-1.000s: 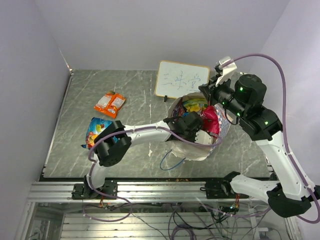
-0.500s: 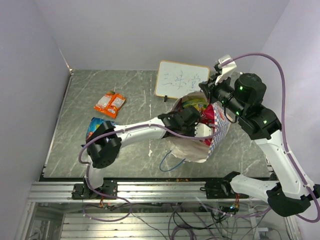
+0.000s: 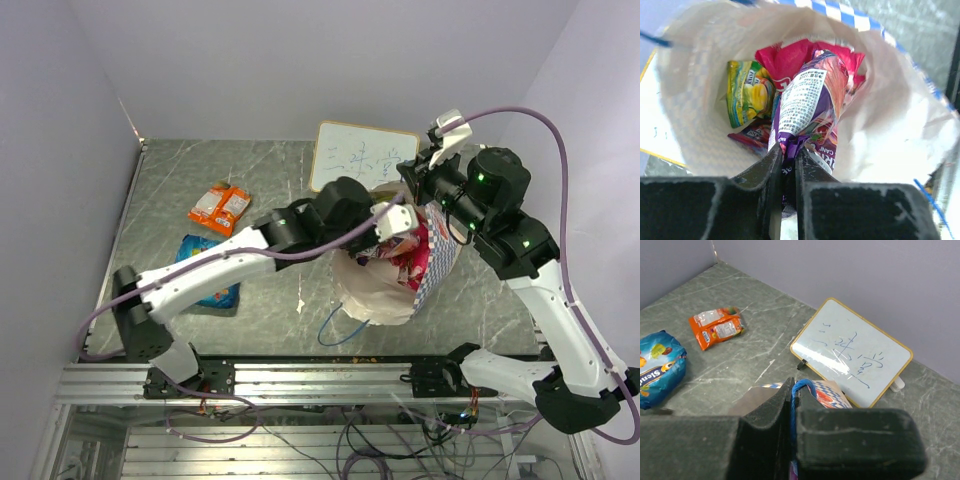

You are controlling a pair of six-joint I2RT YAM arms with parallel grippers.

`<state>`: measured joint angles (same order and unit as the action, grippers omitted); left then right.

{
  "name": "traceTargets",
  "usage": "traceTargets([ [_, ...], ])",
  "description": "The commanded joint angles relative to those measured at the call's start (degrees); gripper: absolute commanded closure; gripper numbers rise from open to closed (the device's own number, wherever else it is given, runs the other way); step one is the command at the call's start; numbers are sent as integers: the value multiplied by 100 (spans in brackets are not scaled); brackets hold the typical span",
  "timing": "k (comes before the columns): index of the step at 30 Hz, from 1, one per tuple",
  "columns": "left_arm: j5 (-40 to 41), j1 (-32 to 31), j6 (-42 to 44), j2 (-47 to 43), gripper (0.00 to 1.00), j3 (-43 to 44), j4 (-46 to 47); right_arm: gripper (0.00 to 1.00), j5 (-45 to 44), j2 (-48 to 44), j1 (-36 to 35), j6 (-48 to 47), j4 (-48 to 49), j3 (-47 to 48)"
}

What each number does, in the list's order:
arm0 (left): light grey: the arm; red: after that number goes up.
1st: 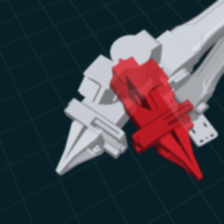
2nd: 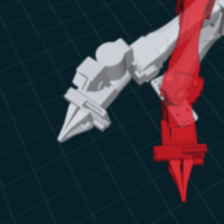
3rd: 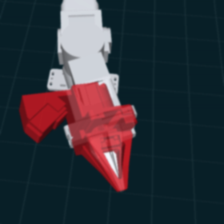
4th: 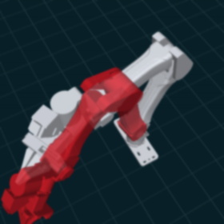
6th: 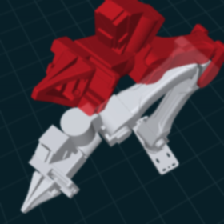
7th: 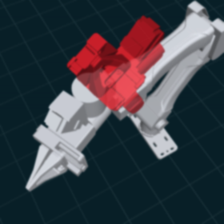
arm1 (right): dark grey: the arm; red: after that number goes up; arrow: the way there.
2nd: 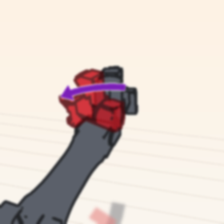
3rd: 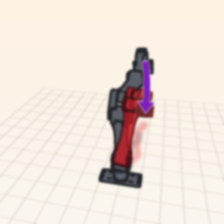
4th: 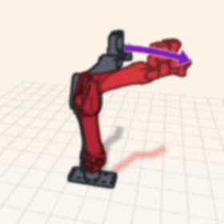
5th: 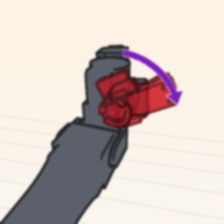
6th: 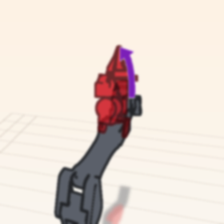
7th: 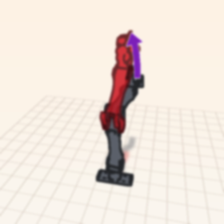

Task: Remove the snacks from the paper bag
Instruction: Take out the snack from the paper bag, then place the snack at the center of the board.

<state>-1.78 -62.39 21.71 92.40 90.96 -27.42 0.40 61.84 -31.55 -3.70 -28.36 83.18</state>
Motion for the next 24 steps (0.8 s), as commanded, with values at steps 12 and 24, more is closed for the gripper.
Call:
traceTargets([
  [12, 646, 738, -3269, -2239, 93, 736, -1287, 100, 98, -260, 3, 67, 544, -218],
  [24, -2128, 4420, -4967, -1957, 93, 163, -1122, 100, 85, -305, 8, 193, 505, -227],
])
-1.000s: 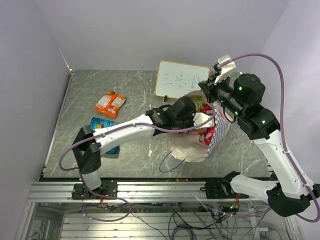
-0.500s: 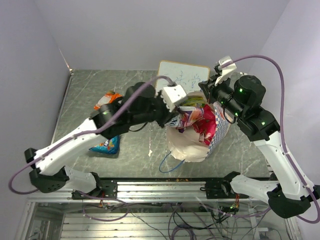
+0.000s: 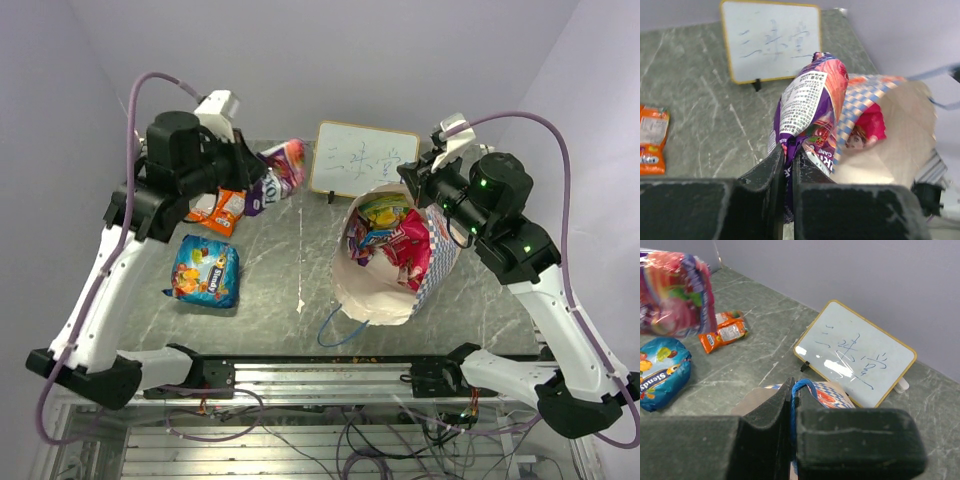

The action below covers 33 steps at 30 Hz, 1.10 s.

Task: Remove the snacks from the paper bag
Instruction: Place the snack at the center of the board.

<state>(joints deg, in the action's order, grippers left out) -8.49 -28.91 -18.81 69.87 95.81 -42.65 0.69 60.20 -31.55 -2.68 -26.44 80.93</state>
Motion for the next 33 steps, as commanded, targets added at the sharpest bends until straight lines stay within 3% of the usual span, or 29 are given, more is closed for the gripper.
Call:
traceTargets([
  [1, -1632, 1345, -1190, 398, 93, -455, 595, 100, 52, -136, 7, 92, 316, -5],
  [7, -2459, 2700, -3131, 1229, 93, -1493, 2466, 100, 10, 6, 7, 74, 296, 108],
  [14, -2843, 3691, -4048, 2369, 93, -1673, 3452, 100, 8, 159, 7, 2, 228, 298],
  [18, -3173, 4076, -5497, 2775, 93, -2770, 5744, 100, 9, 238, 9, -50, 211, 376],
  [21, -3391, 4195, -6043, 3285, 93, -3051, 6661, 100, 26, 338, 9, -160, 191, 442],
  [27, -3268, 4393, -6050, 3833, 93, -3090, 6874, 100, 71, 502, 10, -298, 176, 501],
  [33, -3145, 4521, -5650, 4202, 93, -2979, 6260, 100, 34, 535, 8, -461, 113, 486],
])
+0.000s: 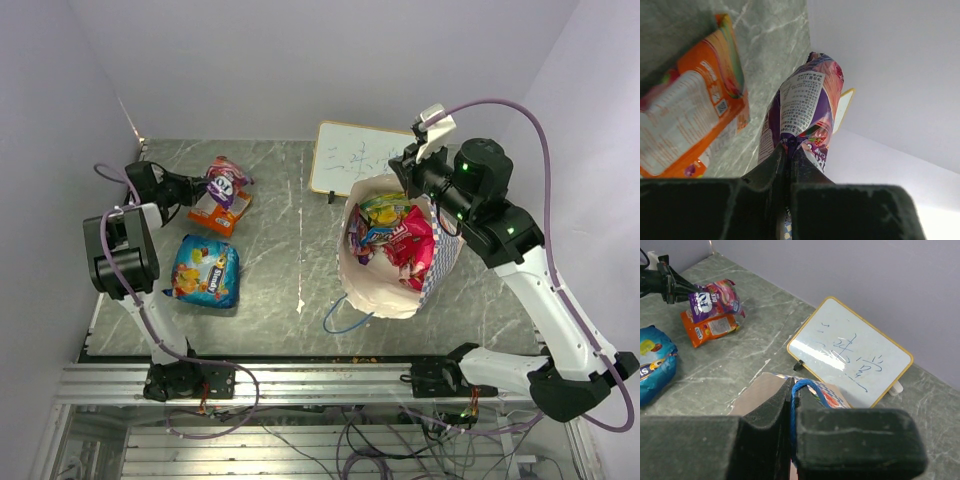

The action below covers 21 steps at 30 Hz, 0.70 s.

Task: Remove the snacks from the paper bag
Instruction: Place the snack at the center of the board.

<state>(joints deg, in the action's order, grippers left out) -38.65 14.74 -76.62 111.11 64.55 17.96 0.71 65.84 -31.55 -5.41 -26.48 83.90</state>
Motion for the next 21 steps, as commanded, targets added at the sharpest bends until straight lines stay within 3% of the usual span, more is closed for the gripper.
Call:
traceTargets([
  [1, -130, 191, 150, 126, 93, 135, 181, 100, 8, -15, 4, -207, 109, 188],
  [14, 158, 233, 603, 535, 93, 81, -550, 100, 68, 65, 8, -162, 199, 138],
  [21, 266, 252, 1390, 485, 93, -75, -1446, 100, 82, 55, 9, -154, 202, 149],
])
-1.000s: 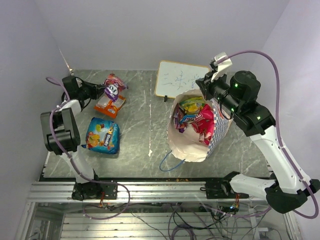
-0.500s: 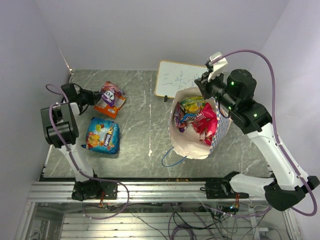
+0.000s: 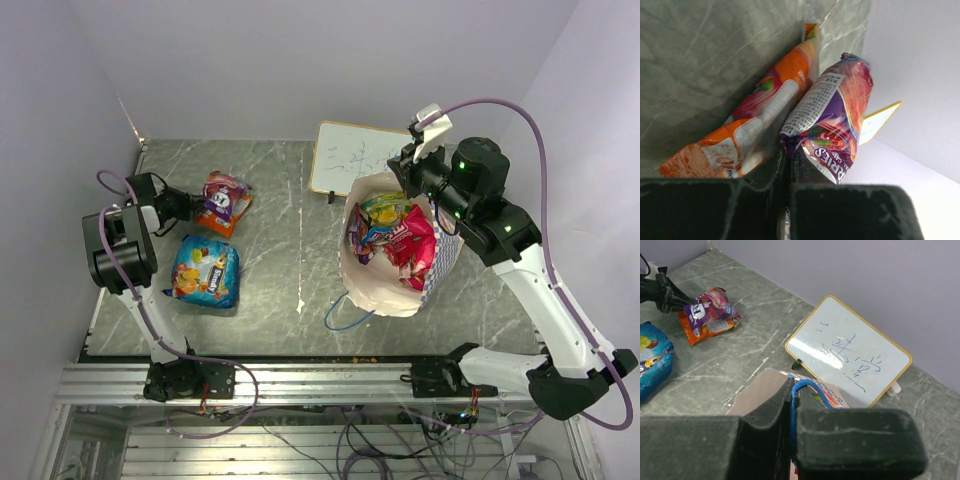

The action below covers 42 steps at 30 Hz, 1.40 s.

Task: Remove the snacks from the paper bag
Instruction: Place the snack at the center of the board, then take out the snack from the paper bag.

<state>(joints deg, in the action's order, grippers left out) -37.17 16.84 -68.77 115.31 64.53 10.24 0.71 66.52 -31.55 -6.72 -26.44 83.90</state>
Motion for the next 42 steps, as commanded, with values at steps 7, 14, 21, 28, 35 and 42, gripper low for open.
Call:
traceTargets([
  [7, 542, 113, 1614, 249, 78, 605, -1799, 100, 112, -16, 9, -46, 138, 218],
  [14, 1012, 215, 2164, -68, 44, 929, -2560, 100, 135, -88, 9, 49, 215, 137],
  [21, 1804, 172, 2766, -684, 14, 1297, -3374, 100, 135, -107, 9, 64, 213, 128],
  [28, 1590, -439, 2850, -1202, 11, 1457, -3212, 100, 187, -92, 7, 91, 165, 155],
  [35, 126, -820, 1569, -759, 14, 892, -912, 100, 192, -146, 9, 192, 163, 93],
  [42, -445, -834, 950, 148, 16, 1059, 33, 100, 158, -174, 9, 267, 174, 88],
])
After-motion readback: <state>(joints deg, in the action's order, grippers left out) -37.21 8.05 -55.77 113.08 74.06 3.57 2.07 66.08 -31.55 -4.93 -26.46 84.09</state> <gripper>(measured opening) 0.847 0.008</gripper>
